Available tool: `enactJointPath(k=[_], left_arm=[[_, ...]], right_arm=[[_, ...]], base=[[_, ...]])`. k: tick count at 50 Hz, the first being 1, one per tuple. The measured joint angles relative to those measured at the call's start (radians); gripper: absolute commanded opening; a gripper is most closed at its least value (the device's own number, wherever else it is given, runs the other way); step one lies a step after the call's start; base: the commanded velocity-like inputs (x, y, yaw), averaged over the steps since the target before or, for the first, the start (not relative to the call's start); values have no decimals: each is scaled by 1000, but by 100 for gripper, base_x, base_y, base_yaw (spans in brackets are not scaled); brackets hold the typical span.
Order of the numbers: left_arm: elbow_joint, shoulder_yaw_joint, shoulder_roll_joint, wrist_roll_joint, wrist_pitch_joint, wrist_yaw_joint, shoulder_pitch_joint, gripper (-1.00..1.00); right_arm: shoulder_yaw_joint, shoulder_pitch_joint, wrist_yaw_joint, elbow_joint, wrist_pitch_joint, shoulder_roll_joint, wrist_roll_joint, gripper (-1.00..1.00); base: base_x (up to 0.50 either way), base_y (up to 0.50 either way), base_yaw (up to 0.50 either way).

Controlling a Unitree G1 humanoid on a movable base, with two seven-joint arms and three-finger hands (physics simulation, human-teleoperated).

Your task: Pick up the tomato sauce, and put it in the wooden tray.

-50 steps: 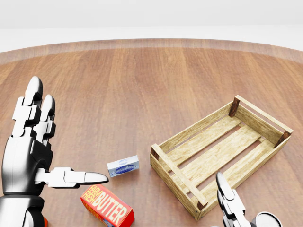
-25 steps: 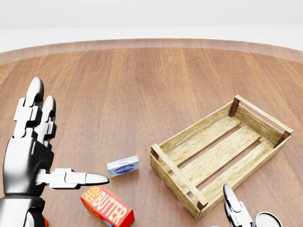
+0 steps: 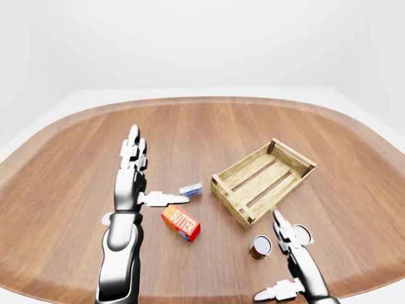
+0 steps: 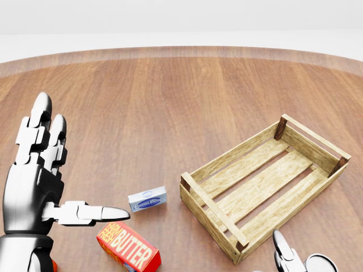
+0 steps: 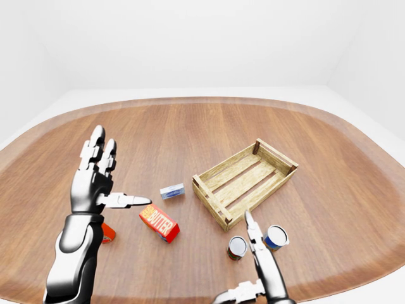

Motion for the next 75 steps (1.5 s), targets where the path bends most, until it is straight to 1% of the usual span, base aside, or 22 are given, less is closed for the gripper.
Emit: enactJointPath(k=[17, 34, 48, 56, 75], left_arm=[[2, -3, -1, 2, 0, 2, 2, 100], [4, -11, -4, 9, 0, 5, 7, 100], [9, -14, -5, 12, 0, 5, 10, 100], [14, -16, -5, 14, 0, 5, 10, 100], [8, -15, -5, 13, 0, 4, 11, 100]], right_arm=[[-43, -45, 18, 88, 0, 19, -13, 100], [-103, -133, 16, 230, 0, 14, -12, 100], [-140, -176, 23, 260, 0, 16, -14, 100], [-146, -206, 14, 282, 0, 10, -23, 100], [-130, -265, -26, 329, 0, -15, -33, 100]], base=[[0, 0, 0], [0, 0, 0], [0, 0, 0], [0, 0, 0], [0, 0, 0]])
